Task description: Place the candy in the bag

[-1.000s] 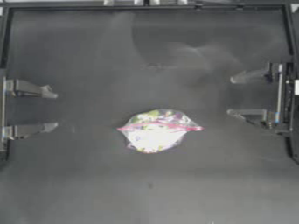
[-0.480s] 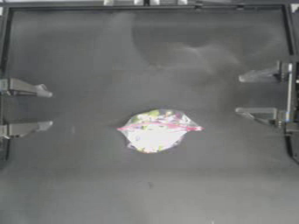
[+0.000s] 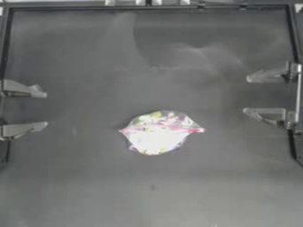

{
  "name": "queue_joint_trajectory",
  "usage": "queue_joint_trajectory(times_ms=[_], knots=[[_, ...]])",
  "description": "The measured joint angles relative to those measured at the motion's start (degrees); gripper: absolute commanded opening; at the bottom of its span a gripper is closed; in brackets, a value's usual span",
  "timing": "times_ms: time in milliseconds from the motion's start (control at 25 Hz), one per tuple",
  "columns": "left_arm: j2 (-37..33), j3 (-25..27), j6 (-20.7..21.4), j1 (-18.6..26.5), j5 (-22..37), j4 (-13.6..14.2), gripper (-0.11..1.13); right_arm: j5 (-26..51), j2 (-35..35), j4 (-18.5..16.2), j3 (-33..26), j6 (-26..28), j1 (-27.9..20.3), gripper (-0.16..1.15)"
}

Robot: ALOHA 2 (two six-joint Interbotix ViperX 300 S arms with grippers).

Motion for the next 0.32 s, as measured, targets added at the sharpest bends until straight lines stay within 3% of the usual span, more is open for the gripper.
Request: queue_joint_trajectory(times_ms=[320], knots=[[-4.39, 2.2, 0.0, 0.62, 0.09, -1.32, 0.94, 0.18, -2.29, 1.32, 1.32, 0.09, 0.0, 1.0]])
